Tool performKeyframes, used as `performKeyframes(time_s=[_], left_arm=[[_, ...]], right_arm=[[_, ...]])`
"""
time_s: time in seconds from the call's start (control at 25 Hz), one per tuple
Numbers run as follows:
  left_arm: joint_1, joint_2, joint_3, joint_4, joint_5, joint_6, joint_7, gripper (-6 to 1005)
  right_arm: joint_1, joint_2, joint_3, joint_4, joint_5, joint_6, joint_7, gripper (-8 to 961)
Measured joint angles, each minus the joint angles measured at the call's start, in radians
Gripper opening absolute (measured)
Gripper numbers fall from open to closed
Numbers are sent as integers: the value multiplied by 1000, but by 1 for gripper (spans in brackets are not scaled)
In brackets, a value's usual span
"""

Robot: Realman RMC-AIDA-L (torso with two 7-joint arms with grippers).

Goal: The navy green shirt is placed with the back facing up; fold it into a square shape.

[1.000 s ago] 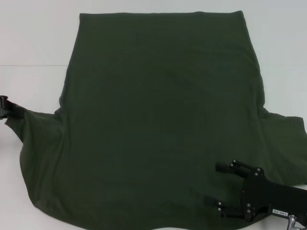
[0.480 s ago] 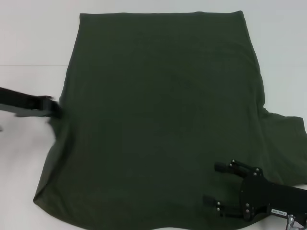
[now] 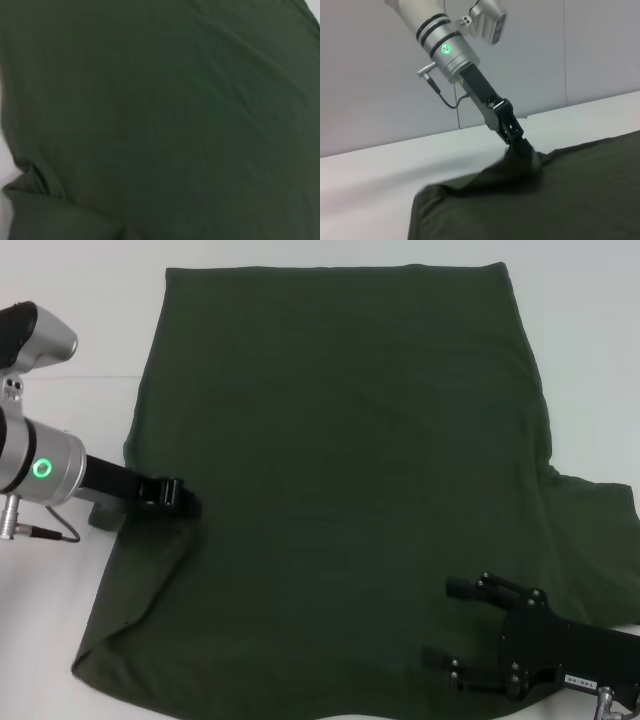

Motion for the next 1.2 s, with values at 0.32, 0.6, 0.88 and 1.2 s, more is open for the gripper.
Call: performKeyframes(time_s=[0.32, 0.6, 0.88, 1.2], left_arm=[[22, 0, -36, -27, -56, -21, 7, 306], [45, 60, -143, -130, -172, 24, 16, 515], [138, 152, -417, -316, -275, 95, 14, 716], [213, 136, -509, -428, -359, 61, 19, 724]], right_arm=[[2, 0, -2, 0, 0, 12, 0, 924], [3, 0, 3, 2, 0, 13, 1, 925], [3, -1, 4, 3, 1, 16, 6, 925], [5, -2, 4, 3, 2, 29, 6, 924]])
